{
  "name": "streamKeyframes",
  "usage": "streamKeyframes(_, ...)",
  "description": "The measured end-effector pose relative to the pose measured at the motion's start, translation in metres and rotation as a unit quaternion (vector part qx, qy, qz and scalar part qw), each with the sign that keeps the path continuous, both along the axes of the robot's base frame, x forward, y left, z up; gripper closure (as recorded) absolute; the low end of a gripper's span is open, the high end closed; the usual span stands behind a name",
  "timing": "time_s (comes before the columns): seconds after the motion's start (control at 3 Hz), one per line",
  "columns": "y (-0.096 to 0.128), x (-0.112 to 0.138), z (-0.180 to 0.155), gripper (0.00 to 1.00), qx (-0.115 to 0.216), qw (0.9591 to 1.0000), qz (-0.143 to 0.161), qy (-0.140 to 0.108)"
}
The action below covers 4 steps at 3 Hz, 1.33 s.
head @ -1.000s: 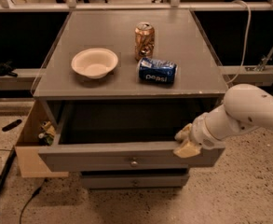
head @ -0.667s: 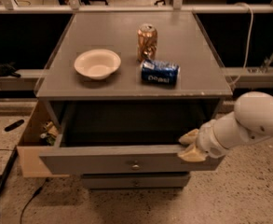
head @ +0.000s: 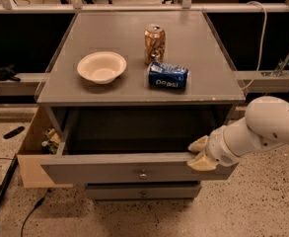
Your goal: Open top drawer
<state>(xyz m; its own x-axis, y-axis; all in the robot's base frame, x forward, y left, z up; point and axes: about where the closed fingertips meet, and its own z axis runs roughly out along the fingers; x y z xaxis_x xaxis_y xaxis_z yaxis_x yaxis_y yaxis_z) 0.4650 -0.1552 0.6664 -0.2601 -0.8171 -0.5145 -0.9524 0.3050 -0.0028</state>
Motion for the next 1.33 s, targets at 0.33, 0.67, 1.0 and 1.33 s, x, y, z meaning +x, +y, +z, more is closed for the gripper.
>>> streamKeyframes(0.33, 0.0, 0.0, 0.0, 0.3, 0.0, 1.0, 0.0, 0.0)
streamKeyframes(0.67, 0.0, 0.0, 0.0, 0.31, 0.0, 1.0, 0.0, 0.0)
streamKeyframes(1.0, 0.0, 0.0, 0.0, 0.54, 0.0, 1.0, 0.0, 0.0)
streamKeyframes(1.33, 0.0021, -0.0044, -0.005, 0.77, 0.0, 1.0, 0.001, 0.001)
